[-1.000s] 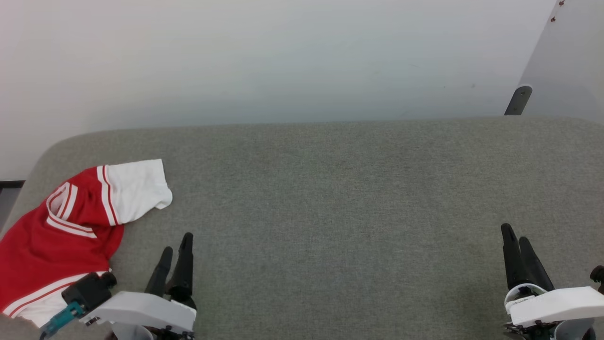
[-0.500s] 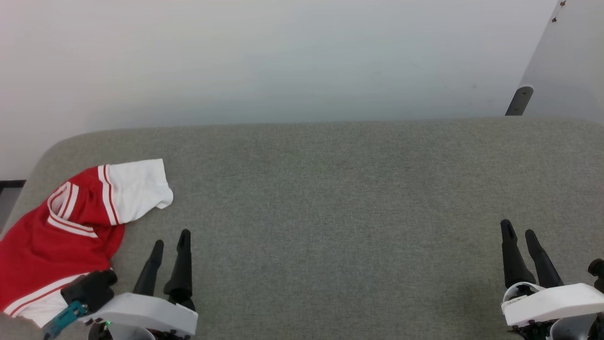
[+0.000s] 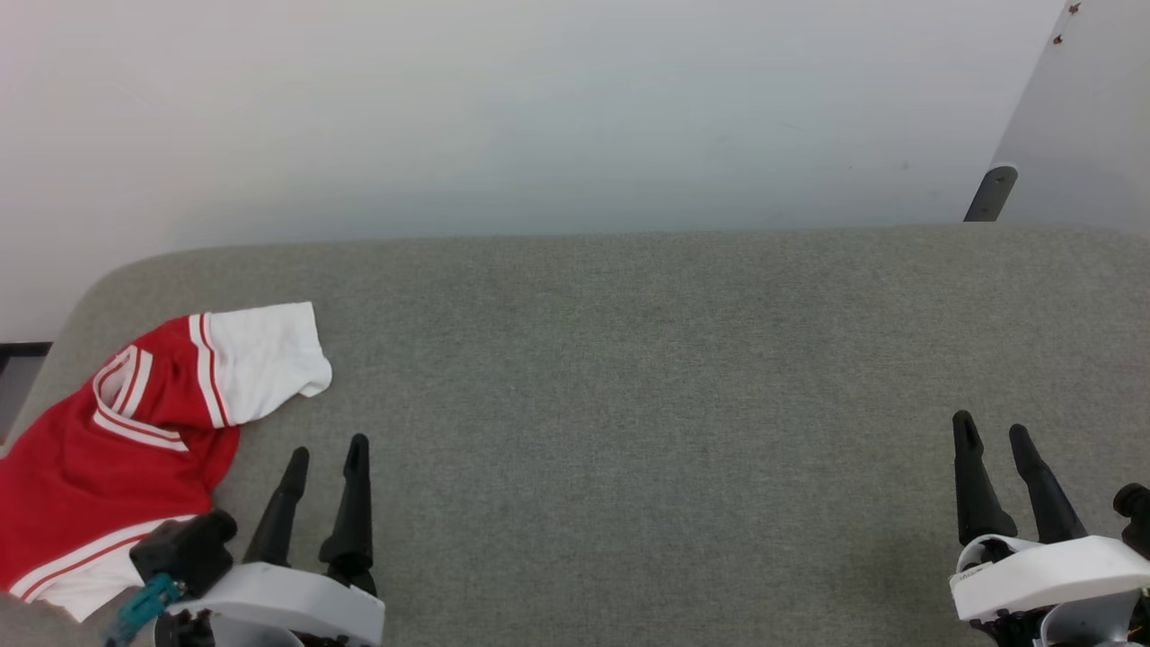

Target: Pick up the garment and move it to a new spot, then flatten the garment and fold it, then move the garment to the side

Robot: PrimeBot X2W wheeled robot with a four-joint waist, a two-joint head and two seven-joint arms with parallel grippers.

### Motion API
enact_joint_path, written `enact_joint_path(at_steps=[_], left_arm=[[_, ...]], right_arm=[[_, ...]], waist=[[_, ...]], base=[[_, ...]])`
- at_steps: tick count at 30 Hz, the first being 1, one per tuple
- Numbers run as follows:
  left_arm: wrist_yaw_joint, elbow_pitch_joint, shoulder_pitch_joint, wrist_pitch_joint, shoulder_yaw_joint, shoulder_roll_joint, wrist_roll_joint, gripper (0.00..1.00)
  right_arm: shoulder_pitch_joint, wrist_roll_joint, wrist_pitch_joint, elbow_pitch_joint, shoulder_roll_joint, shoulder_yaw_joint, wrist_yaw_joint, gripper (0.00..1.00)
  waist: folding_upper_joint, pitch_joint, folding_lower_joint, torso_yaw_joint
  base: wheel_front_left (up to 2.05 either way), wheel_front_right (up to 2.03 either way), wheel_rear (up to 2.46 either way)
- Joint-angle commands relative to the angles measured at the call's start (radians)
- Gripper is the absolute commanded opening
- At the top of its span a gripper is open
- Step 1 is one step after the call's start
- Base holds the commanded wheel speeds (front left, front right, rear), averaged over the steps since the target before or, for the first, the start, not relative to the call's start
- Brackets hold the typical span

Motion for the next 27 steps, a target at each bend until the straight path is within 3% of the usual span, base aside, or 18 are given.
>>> enact_joint_path(at_steps=[1,27], left_arm=[[-0.006,-0.013,0.001,-0.01,0.001,0.001,0.027,1.0],[-0.033,-0.03,0.017,-0.064,-0.008,0.002,0.255,1.0]], right_arm=[[-0.002,-0.027,-0.007,-0.015,0.002,-0.003,0.0,1.0],[0.011,-0.234,-0.047,-0.044,0.003,-0.004,0.001,1.0]], waist=[[0.0,0.0,0.0,0.0],[0.0,0.001,0.0,0.004]], base=[[0.0,0.0,0.0],[0.0,0.0,0.0]])
